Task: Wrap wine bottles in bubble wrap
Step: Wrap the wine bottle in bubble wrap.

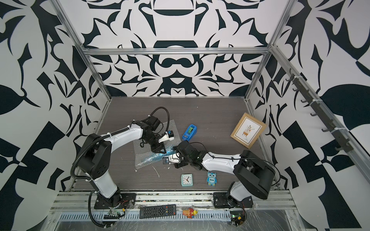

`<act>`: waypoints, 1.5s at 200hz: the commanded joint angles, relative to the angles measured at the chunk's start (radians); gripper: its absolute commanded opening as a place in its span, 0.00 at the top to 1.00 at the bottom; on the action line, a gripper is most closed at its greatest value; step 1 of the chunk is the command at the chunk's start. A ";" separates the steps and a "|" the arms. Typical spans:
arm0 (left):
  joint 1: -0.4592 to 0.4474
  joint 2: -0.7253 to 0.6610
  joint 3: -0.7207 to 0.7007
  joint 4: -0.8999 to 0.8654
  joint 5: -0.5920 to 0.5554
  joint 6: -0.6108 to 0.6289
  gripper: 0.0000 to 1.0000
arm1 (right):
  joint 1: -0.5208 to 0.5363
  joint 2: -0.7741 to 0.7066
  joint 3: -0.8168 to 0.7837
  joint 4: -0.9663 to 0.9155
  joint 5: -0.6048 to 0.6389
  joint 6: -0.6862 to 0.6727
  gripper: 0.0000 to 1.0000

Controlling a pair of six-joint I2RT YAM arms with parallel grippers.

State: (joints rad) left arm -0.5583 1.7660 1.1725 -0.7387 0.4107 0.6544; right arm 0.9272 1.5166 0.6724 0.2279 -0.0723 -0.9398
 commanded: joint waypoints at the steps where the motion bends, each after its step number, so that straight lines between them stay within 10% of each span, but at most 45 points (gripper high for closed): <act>1: -0.014 0.068 -0.036 -0.154 0.040 0.003 0.62 | 0.000 0.023 0.049 0.105 0.010 -0.075 0.24; 122: -0.003 0.037 -0.026 -0.171 0.062 0.028 0.60 | -0.003 0.270 0.137 0.004 0.015 -0.185 0.24; 193: 0.024 -0.111 -0.089 -0.148 0.023 0.064 0.46 | -0.002 0.299 0.247 -0.321 0.035 -0.122 0.58; 272: 0.115 -0.289 -0.132 -0.118 -0.001 0.064 0.35 | -0.002 0.373 0.449 -0.656 -0.050 0.064 0.63; 300: 0.193 -0.376 -0.147 -0.045 -0.176 -0.001 0.33 | -0.007 0.440 0.577 -0.830 -0.133 0.147 0.66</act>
State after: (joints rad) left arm -0.4133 1.4578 1.0473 -0.7799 0.3470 0.6952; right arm 0.9257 1.8790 1.1809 -0.3038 -0.1188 -0.9218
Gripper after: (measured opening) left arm 0.666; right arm 0.538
